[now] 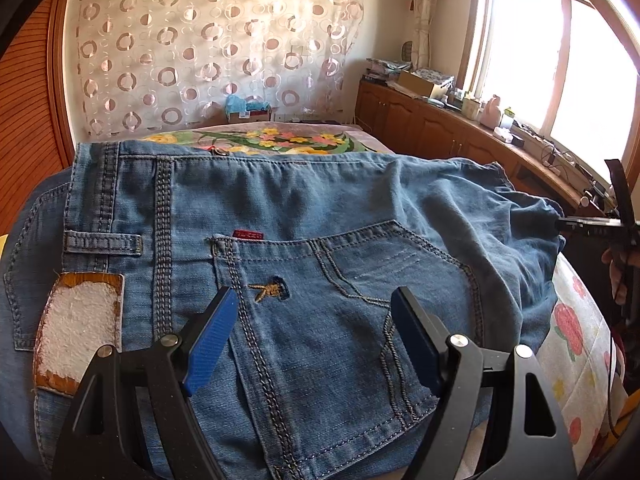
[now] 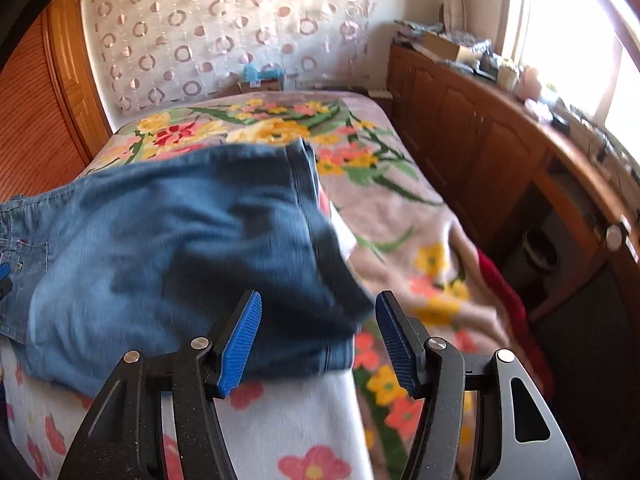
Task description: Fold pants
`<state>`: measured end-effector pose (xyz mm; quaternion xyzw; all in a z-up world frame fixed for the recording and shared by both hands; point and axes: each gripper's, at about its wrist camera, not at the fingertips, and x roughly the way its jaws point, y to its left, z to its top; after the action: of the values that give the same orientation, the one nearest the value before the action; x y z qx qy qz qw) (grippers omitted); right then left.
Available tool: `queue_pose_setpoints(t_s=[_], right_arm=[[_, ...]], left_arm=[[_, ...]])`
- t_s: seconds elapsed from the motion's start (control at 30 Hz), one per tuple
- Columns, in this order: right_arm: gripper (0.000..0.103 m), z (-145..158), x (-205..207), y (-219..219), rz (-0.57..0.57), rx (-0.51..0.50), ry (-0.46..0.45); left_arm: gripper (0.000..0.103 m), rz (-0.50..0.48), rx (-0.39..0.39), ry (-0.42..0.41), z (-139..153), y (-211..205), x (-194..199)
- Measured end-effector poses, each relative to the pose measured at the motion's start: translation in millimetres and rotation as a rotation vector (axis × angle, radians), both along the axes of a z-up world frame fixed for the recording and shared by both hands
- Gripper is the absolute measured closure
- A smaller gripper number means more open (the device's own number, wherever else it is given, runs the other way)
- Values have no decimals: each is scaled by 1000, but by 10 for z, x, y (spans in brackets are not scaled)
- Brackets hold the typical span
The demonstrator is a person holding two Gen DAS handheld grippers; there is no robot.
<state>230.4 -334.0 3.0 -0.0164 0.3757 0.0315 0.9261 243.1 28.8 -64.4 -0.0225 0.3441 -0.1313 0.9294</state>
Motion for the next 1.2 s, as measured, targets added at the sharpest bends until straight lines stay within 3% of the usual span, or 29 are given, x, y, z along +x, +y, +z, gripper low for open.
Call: queue_pose_setpoints(t_s=[0.33,0.57,0.67,0.87,1.2], right_arm=[[40,-161,33,-100,-26,105,72],[40,-92,43,-48,-34,102,33],[56,-65,-24,22,-25,76,-19],[74,-133,-34,-41,-54,44,-36],[78,-206,-49,-11,-60,55,-63]], left_arm=[[24,1,18,5,-28,-38,-4],[24,6,29,3,-39,-44,11],[24,12,39,6,-57,-49,22],[24,20,46,4,-58,-37,31],[24,65,48,15,114,145,-188]])
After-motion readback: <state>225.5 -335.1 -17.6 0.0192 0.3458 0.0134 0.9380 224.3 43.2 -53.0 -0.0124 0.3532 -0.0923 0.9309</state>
